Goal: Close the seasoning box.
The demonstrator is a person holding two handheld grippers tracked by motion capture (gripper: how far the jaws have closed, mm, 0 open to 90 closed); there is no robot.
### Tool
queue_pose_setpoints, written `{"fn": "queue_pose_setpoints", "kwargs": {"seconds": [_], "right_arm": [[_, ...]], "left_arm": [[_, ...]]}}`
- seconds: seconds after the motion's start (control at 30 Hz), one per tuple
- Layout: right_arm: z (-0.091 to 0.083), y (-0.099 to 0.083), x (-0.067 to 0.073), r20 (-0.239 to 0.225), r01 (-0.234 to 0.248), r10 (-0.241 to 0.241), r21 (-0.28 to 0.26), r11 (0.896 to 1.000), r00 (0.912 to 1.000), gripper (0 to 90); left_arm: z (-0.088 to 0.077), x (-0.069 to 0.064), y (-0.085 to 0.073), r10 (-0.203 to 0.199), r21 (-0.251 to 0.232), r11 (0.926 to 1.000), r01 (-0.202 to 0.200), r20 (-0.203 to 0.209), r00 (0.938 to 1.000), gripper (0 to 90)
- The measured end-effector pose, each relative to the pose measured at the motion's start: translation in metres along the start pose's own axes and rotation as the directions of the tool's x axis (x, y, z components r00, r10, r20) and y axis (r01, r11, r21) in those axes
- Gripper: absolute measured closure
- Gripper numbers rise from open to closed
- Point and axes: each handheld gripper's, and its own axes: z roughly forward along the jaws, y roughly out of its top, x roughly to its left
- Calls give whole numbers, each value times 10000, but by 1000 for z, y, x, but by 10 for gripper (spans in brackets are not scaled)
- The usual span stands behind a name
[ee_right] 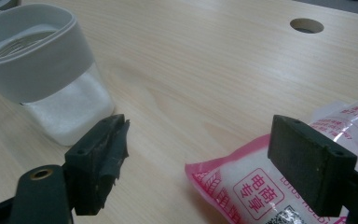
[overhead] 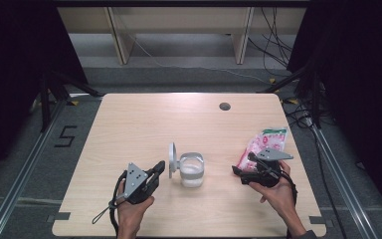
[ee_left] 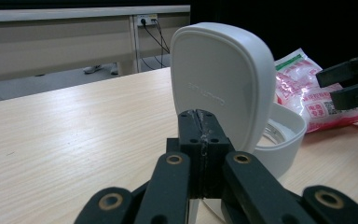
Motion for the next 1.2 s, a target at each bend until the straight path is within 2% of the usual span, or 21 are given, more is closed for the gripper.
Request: {"fn": "queue_pose_setpoints", "kwargs": {"seconds": [0.07, 0.13, 0.23, 0.33, 0.37, 0.4, 0.43, 0.5, 0.53, 0.67, 0.73, 0.77, 0.83, 0.87, 0.93, 0.97, 1.13, 1.17, 1.2], "right_arm": [[0, 0, -1, -120, 206, -205, 41, 9998, 9997, 207], [-1, 0, 2, -123, -5, 7, 148, 9999, 9999, 207], [0, -1, 1, -131, 240, -239, 97, 9997, 9996, 207], [0, -2, 3, -72, 274, -274, 47, 9996, 9996, 207], [0, -2, 3, -248, 271, -268, 87, 9996, 9993, 208], [-1, -2, 4, -227, 305, -302, 135, 9994, 9993, 208], [-1, -2, 5, -104, 288, -287, 35, 9996, 9995, 208], [-2, -2, 7, -204, 174, -171, 164, 9997, 9996, 208], [-2, -2, 6, -136, 324, -324, 37, 9995, 9994, 208], [-2, -3, 7, -186, 337, -334, 126, 9994, 9993, 208], [-2, -5, 9, -302, 162, -162, 19, 9999, 9994, 208], [-2, -5, 9, -218, 370, -369, 39, 9993, 9991, 209], [-4, -5, 12, -247, 152, -148, 187, 9997, 9996, 210], [-3, -5, 11, -178, 360, -358, 75, 9993, 9992, 210], [-4, -6, 11, -387, 388, -384, 89, 9992, 9985, 211], [-5, -6, 13, -253, 210, -207, 94, 9997, 9995, 212], [-6, -7, 14, -242, 435, -433, 67, 9990, 9988, 212], [-7, -8, 16, -276, 221, -218, 125, 9997, 9994, 212], [-7, -8, 14, -315, 440, -436, 133, 9989, 9986, 212]], "left_arm": [[1, 0, 1, 21, 99, 9999, -20, -32, 10000, 893], [3, 0, 1, 19, 84, 10000, -19, -5, 10000, 893], [7, 1, 2, 71, 36, 10000, -71, 51, 10000, 893], [7, 1, 4, 129, 159, 9998, -129, 3, 9999, 893], [7, 1, 4, 130, 140, 9998, -130, 3, 9999, 893], [8, 1, 4, 129, 131, 9998, -129, 2, 9999, 893], [8, 1, 5, 124, 120, 9999, -124, -2, 9999, 893], [8, 2, 6, 150, 141, 9998, -150, -6, 9999, 893], [9, 2, 6, 131, 128, 9998, -131, -5, 9999, 893], [9, 3, 7, 165, 118, 9998, -165, 5, 9999, 893], [10, 3, 8, 162, 51, 9999, -162, 34, 9999, 893], [10, 3, 8, 165, 31, 9999, -166, 53, 9998, 893], [10, 3, 8, 167, 31, 9999, -168, 49, 9998, 893], [10, 2, 9, 180, 33, 9998, -180, 40, 9998, 893], [10, 2, 9, 265, 100, 9996, -265, 37, 9996, 893], [10, 2, 9, 255, 102, 9996, -255, 42, 9997, 893], [11, 1, 11, 266, 32, 9996, -267, 100, 9996, 893], [11, 0, 11, 247, 16, 9997, -247, 97, 9996, 893], [11, 0, 11, 296, 29, 9996, -296, 105, 9995, 893]]}}
